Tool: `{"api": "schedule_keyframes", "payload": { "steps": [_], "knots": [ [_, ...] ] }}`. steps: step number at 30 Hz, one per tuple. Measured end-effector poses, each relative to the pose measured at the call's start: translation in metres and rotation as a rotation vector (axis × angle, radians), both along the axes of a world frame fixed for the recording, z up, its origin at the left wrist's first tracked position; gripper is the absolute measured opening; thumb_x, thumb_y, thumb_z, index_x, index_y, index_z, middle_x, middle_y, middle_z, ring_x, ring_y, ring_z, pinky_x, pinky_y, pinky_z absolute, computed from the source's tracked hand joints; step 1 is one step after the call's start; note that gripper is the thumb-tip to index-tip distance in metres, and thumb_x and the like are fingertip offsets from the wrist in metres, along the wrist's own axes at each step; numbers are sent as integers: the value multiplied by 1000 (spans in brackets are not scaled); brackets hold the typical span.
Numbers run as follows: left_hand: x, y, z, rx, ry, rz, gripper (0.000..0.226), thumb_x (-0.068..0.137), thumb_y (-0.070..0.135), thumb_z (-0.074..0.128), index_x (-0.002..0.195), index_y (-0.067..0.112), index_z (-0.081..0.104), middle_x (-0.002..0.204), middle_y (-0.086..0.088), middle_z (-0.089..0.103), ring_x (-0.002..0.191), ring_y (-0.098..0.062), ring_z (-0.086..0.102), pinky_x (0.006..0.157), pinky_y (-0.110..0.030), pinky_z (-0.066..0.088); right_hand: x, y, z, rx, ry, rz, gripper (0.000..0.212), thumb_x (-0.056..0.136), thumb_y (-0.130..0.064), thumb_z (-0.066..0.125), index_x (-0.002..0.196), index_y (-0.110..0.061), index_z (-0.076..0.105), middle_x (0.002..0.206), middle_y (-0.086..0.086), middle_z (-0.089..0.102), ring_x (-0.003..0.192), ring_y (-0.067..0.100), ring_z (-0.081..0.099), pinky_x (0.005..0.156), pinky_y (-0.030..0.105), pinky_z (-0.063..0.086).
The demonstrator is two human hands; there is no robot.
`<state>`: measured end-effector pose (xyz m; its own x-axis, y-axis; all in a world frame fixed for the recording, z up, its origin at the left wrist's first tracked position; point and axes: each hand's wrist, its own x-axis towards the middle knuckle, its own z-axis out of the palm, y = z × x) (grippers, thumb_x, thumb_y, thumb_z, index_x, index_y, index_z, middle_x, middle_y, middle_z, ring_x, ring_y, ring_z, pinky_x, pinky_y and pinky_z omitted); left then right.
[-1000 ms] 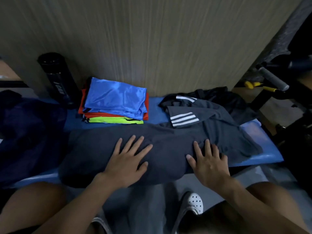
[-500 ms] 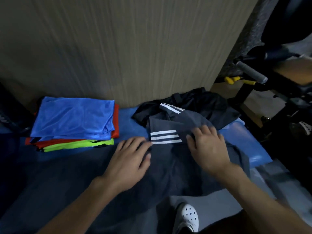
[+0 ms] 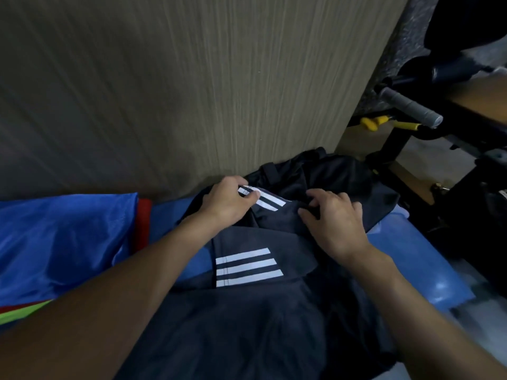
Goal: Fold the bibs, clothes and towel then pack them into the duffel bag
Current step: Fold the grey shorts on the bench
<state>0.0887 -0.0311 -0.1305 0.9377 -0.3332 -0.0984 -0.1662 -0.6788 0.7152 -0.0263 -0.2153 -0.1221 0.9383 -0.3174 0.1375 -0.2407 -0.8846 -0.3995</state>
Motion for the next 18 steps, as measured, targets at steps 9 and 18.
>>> {"api": "schedule_keyframes", "payload": {
  "steps": [9,18],
  "knots": [
    [3,-16,22,-447,-307,-45,34,84,6,74,111,25,63,91,3,72,92,-10,67,89,-23,50,5,-15,1,17,-272,-72,8,90,-19,62,90,-27,63,83,-12,52,90,13,41,77,27,13],
    [-9,8,6,-249,-330,-168,28,88,-2,66,96,25,71,99,9,62,92,-5,59,76,-18,46,-15,-5,3,159,-233,327,16,78,-23,76,86,-32,66,82,-20,57,88,11,52,85,39,38]
  ]
}}
